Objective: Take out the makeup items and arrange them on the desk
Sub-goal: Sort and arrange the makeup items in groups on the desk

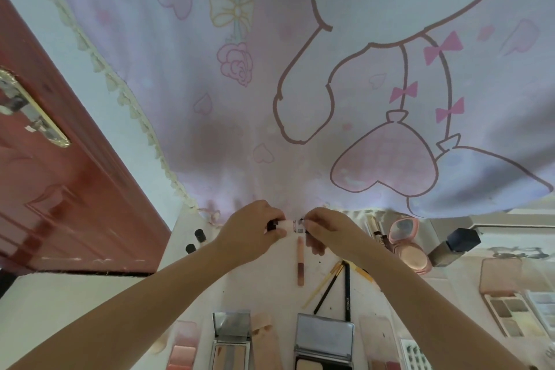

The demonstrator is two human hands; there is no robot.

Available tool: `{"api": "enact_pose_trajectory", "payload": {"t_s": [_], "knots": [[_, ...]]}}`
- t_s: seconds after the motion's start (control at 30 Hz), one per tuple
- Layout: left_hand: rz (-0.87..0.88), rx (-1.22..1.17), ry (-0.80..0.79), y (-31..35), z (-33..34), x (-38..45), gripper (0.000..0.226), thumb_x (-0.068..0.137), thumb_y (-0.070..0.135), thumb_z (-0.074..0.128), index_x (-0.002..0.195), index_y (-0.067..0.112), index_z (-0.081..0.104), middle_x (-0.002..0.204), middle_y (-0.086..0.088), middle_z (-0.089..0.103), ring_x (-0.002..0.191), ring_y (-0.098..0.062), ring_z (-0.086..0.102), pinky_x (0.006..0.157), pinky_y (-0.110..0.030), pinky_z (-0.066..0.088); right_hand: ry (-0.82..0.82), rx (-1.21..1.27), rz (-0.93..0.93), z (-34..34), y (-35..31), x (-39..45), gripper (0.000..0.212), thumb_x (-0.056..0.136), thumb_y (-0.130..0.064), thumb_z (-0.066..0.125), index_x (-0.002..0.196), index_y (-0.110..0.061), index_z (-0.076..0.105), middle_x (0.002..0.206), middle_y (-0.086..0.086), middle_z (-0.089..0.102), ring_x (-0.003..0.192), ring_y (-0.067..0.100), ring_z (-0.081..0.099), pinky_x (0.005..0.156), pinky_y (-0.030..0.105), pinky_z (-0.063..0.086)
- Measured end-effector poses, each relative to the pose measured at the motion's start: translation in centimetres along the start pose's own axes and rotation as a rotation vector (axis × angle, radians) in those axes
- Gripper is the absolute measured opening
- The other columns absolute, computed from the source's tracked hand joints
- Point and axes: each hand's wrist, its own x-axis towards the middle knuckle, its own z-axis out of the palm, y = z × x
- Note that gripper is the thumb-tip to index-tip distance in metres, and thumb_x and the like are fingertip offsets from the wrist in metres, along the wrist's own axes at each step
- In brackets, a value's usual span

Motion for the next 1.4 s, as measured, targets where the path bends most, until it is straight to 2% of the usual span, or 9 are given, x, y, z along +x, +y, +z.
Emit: {"api": "enact_pose_trajectory", "payload": {"t_s": [0.17, 0.27, 0.37, 0.6, 0.7, 0.77, 1.03, 1.27, 1.4], "knots": [[-0.043, -0.035, -0.015, -0.1, 0.3, -0.7, 0.019, 0.089, 0.030, 0.052, 0.101, 0.017, 0.061, 0.088, 0.003, 0.051, 0.081, -0.010, 0.047, 0.071, -0.020, 0.036, -0.113, 0.148, -0.049, -0.2, 1.0, 0.0, 0.049, 0.084, -0.006, 0.057, 0.113, -0.041, 0.037, 0.099, -0.008, 0.056, 0.082, 0.005, 0.061, 0.066, 0.017, 0.050], [-0.037, -0.052, -0.018, -0.1, 0.7, -1.3, 0.020, 0.089, 0.030, 0.052, 0.101, 0.017, 0.061, 0.087, 0.005, 0.050, 0.081, -0.009, 0.044, 0.072, -0.020, 0.035, -0.142, 0.140, 0.041, 0.2, 0.7, 0.2, 0.011, 0.094, -0.028, 0.041, 0.097, -0.023, 0.051, 0.073, -0.006, 0.062, 0.057, 0.005, 0.060, 0.053, 0.016, 0.048], [-0.038, -0.055, -0.025, -0.1, 1.0, -1.6, 0.021, 0.089, 0.030, 0.052, 0.102, 0.016, 0.061, 0.086, 0.006, 0.048, 0.080, -0.007, 0.042, 0.069, -0.019, 0.030, -0.095, -0.004, -0.004, 0.8, 0.6, 0.3, 0.023, 0.094, -0.022, 0.043, 0.074, -0.022, 0.053, 0.058, -0.010, 0.058, 0.048, 0.001, 0.054, 0.051, 0.015, 0.046], [-0.100, -0.094, -0.002, -1.1, 1.9, -2.4, 0.021, 0.088, 0.032, 0.052, 0.097, 0.015, 0.062, 0.077, 0.011, 0.046, 0.073, -0.007, 0.041, 0.061, -0.010, 0.029, -0.210, 0.122, -0.078, 1.0, 1.4, 0.4, 0.051, 0.085, -0.008, 0.058, 0.114, -0.044, 0.037, 0.102, -0.011, 0.053, 0.078, -0.003, 0.060, 0.067, 0.014, 0.050], [-0.123, -0.114, 0.002, -1.3, 2.6, -3.0, 0.022, 0.088, 0.032, 0.053, 0.098, 0.015, 0.062, 0.082, 0.009, 0.050, 0.076, -0.006, 0.042, 0.061, -0.012, 0.029, -0.165, 0.014, 0.034, 1.4, 0.9, 0.6, 0.006, 0.093, -0.024, 0.046, 0.095, -0.028, 0.051, 0.074, -0.009, 0.059, 0.049, -0.002, 0.055, 0.053, 0.017, 0.048], [-0.143, -0.115, -0.014, -1.6, 3.1, -3.2, 0.024, 0.088, 0.034, 0.053, 0.102, 0.017, 0.062, 0.084, 0.011, 0.050, 0.077, -0.005, 0.043, 0.064, -0.015, 0.028, -0.140, -0.123, 0.022, 1.5, 1.1, 0.9, 0.023, 0.094, -0.024, 0.043, 0.072, -0.023, 0.051, 0.059, -0.009, 0.055, 0.040, -0.002, 0.047, 0.050, 0.017, 0.044], [-0.262, -0.206, -0.203, -2.6, 6.1, -3.9, 0.024, 0.084, 0.030, 0.059, 0.100, 0.013, 0.065, 0.088, -0.002, 0.058, 0.071, -0.007, 0.041, 0.058, -0.007, 0.027, -0.296, -0.143, -0.026, 2.8, 2.9, 1.9, 0.035, 0.084, -0.007, 0.059, 0.115, -0.022, 0.053, 0.091, -0.019, 0.051, 0.084, 0.007, 0.056, 0.076, 0.015, 0.047], [-0.524, -0.353, -0.076, -4.4, 8.6, -4.7, 0.013, 0.085, 0.023, 0.058, 0.093, 0.014, 0.062, 0.084, -0.003, 0.061, 0.062, -0.003, 0.046, 0.059, -0.010, 0.033, -0.294, -0.268, 0.189, 2.7, 7.0, 3.0, 0.040, 0.091, -0.032, 0.048, 0.129, -0.022, 0.041, 0.117, -0.005, 0.049, 0.100, 0.012, 0.053, 0.089, 0.022, 0.042], [-0.698, -0.397, 0.048, -6.0, 9.0, -5.5, 0.022, 0.084, 0.015, 0.060, 0.105, 0.008, 0.063, 0.103, -0.007, 0.066, 0.088, -0.015, 0.058, 0.082, -0.014, 0.038, -0.328, -0.513, 0.189, 3.8, 10.6, 2.4, 0.042, 0.092, -0.029, 0.046, 0.131, -0.014, 0.040, 0.126, 0.007, 0.047, 0.114, 0.020, 0.046, 0.094, 0.025, 0.036]]}}
